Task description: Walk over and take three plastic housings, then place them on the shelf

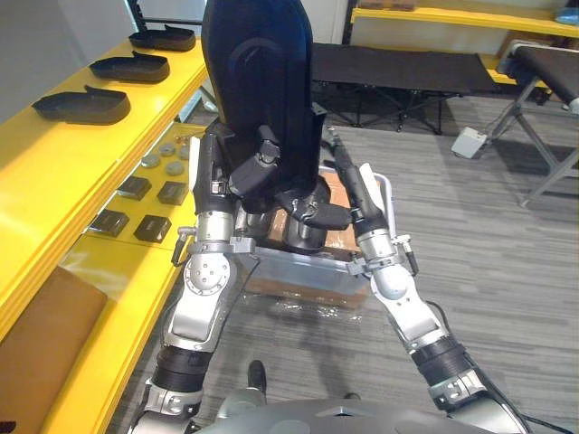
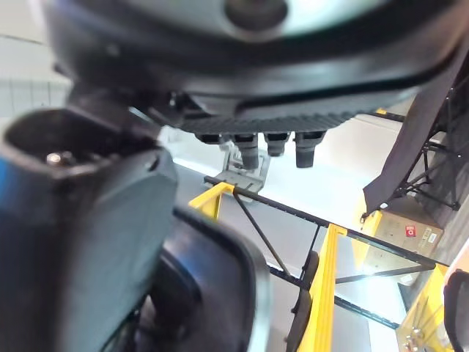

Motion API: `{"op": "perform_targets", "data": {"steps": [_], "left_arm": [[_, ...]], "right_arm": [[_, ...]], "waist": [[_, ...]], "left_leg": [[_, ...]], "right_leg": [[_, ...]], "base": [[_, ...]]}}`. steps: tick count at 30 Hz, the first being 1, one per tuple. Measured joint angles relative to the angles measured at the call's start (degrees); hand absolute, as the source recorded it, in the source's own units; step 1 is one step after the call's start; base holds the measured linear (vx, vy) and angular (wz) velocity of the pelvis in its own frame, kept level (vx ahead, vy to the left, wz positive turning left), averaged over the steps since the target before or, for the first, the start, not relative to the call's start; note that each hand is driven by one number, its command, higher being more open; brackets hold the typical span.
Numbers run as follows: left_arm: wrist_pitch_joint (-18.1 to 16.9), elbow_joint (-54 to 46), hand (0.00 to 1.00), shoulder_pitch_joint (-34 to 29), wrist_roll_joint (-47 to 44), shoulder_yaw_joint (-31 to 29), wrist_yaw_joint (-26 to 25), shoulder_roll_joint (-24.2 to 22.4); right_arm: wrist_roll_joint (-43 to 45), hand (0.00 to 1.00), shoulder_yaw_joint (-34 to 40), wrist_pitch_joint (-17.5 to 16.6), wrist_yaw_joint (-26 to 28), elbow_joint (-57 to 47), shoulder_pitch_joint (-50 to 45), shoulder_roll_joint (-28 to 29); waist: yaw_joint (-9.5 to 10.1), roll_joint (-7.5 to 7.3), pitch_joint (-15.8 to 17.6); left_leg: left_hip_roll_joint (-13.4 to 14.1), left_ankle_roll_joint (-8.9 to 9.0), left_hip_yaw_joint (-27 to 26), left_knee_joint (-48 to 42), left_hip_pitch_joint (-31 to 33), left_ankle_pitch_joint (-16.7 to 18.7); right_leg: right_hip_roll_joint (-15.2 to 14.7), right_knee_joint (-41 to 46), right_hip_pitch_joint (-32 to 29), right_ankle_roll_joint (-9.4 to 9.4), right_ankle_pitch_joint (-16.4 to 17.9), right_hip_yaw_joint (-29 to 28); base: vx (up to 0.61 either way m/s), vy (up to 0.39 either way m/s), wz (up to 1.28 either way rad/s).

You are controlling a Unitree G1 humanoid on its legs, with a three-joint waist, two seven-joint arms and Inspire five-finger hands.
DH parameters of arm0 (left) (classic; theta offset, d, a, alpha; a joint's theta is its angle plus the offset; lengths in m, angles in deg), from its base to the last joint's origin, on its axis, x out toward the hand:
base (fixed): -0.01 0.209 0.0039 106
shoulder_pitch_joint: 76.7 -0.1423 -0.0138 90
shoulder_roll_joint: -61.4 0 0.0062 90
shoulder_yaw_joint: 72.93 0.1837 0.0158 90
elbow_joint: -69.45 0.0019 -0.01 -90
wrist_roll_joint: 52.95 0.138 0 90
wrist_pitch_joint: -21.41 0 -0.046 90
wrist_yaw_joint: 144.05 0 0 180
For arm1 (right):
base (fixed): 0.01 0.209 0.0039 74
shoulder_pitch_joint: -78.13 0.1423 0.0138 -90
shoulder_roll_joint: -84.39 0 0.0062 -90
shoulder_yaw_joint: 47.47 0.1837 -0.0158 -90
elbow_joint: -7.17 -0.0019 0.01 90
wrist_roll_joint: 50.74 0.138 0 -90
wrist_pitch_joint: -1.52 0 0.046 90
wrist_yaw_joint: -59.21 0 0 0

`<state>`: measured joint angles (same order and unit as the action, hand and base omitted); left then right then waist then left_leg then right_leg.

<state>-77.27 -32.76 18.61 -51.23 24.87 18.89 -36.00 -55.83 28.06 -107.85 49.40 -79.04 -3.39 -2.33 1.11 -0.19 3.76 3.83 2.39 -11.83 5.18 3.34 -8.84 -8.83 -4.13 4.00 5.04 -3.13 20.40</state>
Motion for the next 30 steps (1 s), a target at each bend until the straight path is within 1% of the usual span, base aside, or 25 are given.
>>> {"op": "perform_targets", "data": {"steps": [2,4,5,6,8,9,10,11,12,14,16,19,20,23,26,27,28,29,30], "left_arm": [[0.0,1.0,0.0,-2.2,3.6,-0.4,-1.8,0.5],[0.0,2.0,0.0,-4.5,6.2,-1.7,-3.9,0.9],[0.0,3.0,0.0,-5.5,7.3,-2.9,-5.3,0.9],[0.0,3.8,0.0,-6.2,7.7,-3.9,-6.3,0.9],[-0.3,4.0,0.0,-7.3,7.7,-5.5,-7.3,0.9],[-1.0,4.0,0.0,-8.1,7.6,-6.2,-7.6,0.9],[-2.6,4.0,0.0,-9.4,6.4,-7.6,-8.0,0.7],[-3.2,4.0,0.0,-9.7,5.6,-7.9,-8.0,0.6],[-5.2,4.0,0.0,-11.0,3.0,-9.2,-8.1,-0.1],[-6.4,4.0,0.0,-12.2,0.9,-10.0,-8.1,-1.4],[-7.5,3.0,0.0,-15.0,-1.4,-10.1,-8.2,-3.8],[-7.8,0.6,0.0,-19.4,-4.4,-10.8,-8.2,-6.2],[-7.8,-1.1,0.0,-21.3,-5.7,-11.6,-8.5,-7.2],[-7.9,-4.8,0.0,-24.3,-6.1,-14.3,-9.6,-8.7],[-8.0,-9.3,0.0,-26.6,-6.2,-18.4,-10.3,-9.4],[-8.4,-11.0,0.0,-27.5,-6.2,-20.6,-10.4,-10.0],[-8.8,-12.2,0.0,-28.5,-6.3,-22.8,-10.5,-10.6],[-8.8,-12.8,0.0,-29.1,-6.6,-23.8,-10.7,-10.8],[-9.1,-13.4,0.0,-30.4,-7.4,-25.6,-11.2,-11.1]], "right_arm": [[3.8,1.0,3.3,0.0,2.1,-1.7,-3.1,-0.3],[8.4,1.0,5.7,0.4,4.9,-2.3,-5.7,-0.7],[11.5,1.0,7.2,1.4,6.4,-2.3,-7.0,-0.8],[14.8,1.0,8.8,2.0,7.5,-2.3,-8.8,-0.8],[17.7,1.0,11.1,2.9,8.7,-2.3,-11.8,-0.5],[18.8,1.0,12.4,2.9,9.3,-2.3,-13.3,-0.1],[19.8,1.0,14.3,3.1,9.6,-2.3,-15.6,0.7],[19.8,1.0,14.7,3.3,9.6,-2.3,-16.0,1.0],[19.5,1.0,16.4,4.2,9.3,-1.8,-17.3,2.4],[19.6,1.0,18.2,5.3,9.1,-1.1,-18.4,3.8],[20.9,1.0,20.2,6.3,8.7,0.7,-19.8,5.7],[22.3,1.0,20.6,6.7,8.0,1.4,-21.2,7.9],[22.3,1.0,20.4,6.7,7.9,1.8,-21.2,8.9],[22.3,1.0,18.4,6.7,7.8,2.3,-21.1,9.1],[22.3,1.0,15.8,7.0,8.2,2.3,-20.8,9.0],[22.3,1.0,14.3,7.5,8.4,2.4,-20.2,8.9],[22.3,1.0,12.7,7.9,8.7,2.8,-19.2,8.7],[22.2,1.0,11.9,8.0,9.0,3.3,-18.6,8.5],[22.1,1.0,10.7,8.4,9.6,4.2,-17.4,8.3]], "waist": [[-0.32,0.0,0.0],[-1.32,0.0,0.0],[-1.45,0.01,0.0],[-1.44,0.01,0.0],[-1.61,0.02,0.0],[-1.74,0.04,0.0],[-2.09,0.06,0.0],[-2.23,0.07,0.0],[-2.81,0.13,-0.1],[-2.97,0.31,-0.2],[-3.11,0.82,-0.5],[-3.03,1.27,-0.8],[-2.85,1.27,-0.8],[-1.85,1.26,-0.8],[0.27,1.2,-1.0],[1.02,1.15,-1.3],[2.2,1.14,-1.3],[2.98,1.11,-1.3],[4.46,0.92,-1.6]], "left_leg": [[0.1,0.07,-0.5,0.0,-0.1,0.2],[0.1,0.15,-0.9,0.0,-0.1,0.3],[0.3,0.25,-1.4,0.0,-0.3,0.3],[0.5,0.32,-1.9,0.0,-0.4,0.4],[0.7,0.49,-2.1,0.0,-0.4,0.5],[0.7,0.49,-2.3,0.0,-0.4,0.5],[0.8,0.48,-2.7,0.0,-0.6,0.5],[0.8,0.49,-2.7,0.0,-0.6,0.5],[0.9,0.53,-2.8,0.0,-0.8,0.6],[1.0,0.61,-3.1,0.0,-1.0,0.6],[1.0,0.61,-3.3,0.0,-1.0,0.8],[1.1,0.74,-3.4,0.0,-1.3,1.0],[1.2,1.2,-3.4,0.0,-1.6,1.3],[1.4,1.5,-2.1,0.0,-1.6,1.6],[1.1,1.77,1.4,0.0,-0.9,1.3],[0.9,1.85,3.2,0.0,-0.2,1.0],[0.9,1.88,4.8,0.0,0.3,0.8],[0.8,1.89,5.6,0.0,0.3,0.7],[0.5,1.85,6.9,0.0,0.4,0.6]], "right_leg": [[0.0,0.0,-0.1,0.03,0.0,-0.4],[0.0,0.0,-0.2,0.02,0.0,-0.7],[0.1,0.0,-0.4,0.0,0.0,-1.3],[0.2,0.0,-0.7,-0.03,0.0,-2.0],[0.2,0.0,-0.9,-0.13,0.0,-2.2],[0.3,0.0,-1.0,-0.2,0.0,-2.4],[0.4,0.0,-1.0,-0.22,0.0,-2.7],[0.4,0.0,-1.0,-0.21,0.0,-2.8],[0.5,0.0,-1.0,-0.18,0.0,-3.0],[0.6,-0.1,-1.1,-0.19,0.0,-3.5],[0.6,-0.2,-1.1,-0.21,0.0,-3.7],[0.7,-0.2,-0.9,-0.42,0.2,-3.8],[0.8,-0.2,-0.7,-0.45,0.3,-3.9],[0.8,-0.3,0.0,-0.54,0.6,-2.7],[1.0,-0.3,1.5,-0.5,1.3,0.8],[1.0,-0.3,1.8,-0.4,1.7,2.6],[1.0,-0.3,2.3,-0.32,1.9,4.3],[1.1,-0.3,2.8,-0.33,2.1,5.1],[1.0,-0.2,3.5,-0.4,2.3,6.4]], "base": [[0.02,0.0,-0.13],[0.03,-0.001,-0.1],[0.03,-0.005,-0.26],[0.02,-0.011,-0.25],[0.03,-0.013,-0.14],[0.04,-0.009,-0.14],[0.04,-0.007,-0.12],[0.03,-0.01,-0.12],[0.03,-0.008,-0.09],[0.02,-0.007,-0.12],[0.02,0.0,-0.07],[0.01,0.001,-0.04],[0.0,0.0,0.0],[-0.01,0.001,0.2],[0.0,-0.01,0.6],[0.01,-0.021,0.75],[0.02,-0.028,0.73],[0.03,-0.032,0.66],[0.03,-0.024,0.49]]}}
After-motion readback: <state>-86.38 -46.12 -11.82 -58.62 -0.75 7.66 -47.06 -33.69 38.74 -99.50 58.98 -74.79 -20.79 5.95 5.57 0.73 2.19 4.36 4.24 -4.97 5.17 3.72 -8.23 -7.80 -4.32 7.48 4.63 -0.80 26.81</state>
